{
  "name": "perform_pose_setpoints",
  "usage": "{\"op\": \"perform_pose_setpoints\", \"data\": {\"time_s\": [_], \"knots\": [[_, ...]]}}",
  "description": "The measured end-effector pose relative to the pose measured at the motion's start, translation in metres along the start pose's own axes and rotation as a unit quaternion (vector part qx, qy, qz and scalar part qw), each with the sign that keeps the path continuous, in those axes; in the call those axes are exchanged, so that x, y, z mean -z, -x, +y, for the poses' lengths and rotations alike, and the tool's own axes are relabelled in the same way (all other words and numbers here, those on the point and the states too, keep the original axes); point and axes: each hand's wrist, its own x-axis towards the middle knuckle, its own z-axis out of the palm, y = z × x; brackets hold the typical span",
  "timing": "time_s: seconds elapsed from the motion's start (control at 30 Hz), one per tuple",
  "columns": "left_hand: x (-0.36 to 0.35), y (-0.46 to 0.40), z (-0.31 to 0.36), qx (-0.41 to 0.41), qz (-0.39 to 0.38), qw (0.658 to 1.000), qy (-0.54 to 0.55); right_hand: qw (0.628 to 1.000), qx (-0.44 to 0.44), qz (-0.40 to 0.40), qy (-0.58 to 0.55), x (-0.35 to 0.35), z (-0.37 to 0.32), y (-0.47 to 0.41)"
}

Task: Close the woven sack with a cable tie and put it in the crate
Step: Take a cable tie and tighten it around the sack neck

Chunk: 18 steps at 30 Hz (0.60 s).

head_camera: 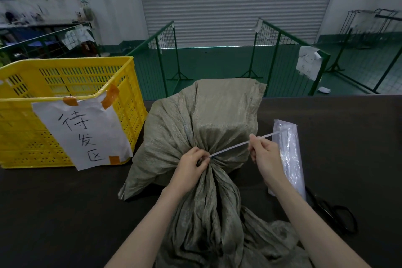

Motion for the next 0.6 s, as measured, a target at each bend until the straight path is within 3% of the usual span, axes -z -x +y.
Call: {"op": "perform_pose_setpoints", "data": {"time_s": [0.13, 0.27, 0.4, 0.5, 0.6], "knots": [[-0.009, 0.01, 0.0, 0.017, 0.057, 0.998, -0.004, 1.0, 0.017, -0.015, -0.02, -0.002, 0.002, 0.009], [-0.009, 0.015, 0.005, 0.076, 0.104, 0.991, 0.048, 0.999, 0.005, -0.041, 0.029, -0.002, 0.02, 0.01], [-0.013, 0.022, 0.015, 0.125, 0.175, 0.97, 0.118, 0.986, -0.133, -0.074, 0.072, -0.014, 0.046, 0.012], [-0.017, 0.031, 0.017, 0.172, 0.216, 0.948, 0.159, 0.968, -0.23, -0.09, 0.035, -0.03, 0.051, 0.014], [-0.021, 0.036, 0.013, 0.233, 0.25, 0.914, 0.219, 0.96, -0.269, -0.074, -0.023, -0.04, 0.046, 0.01]]}}
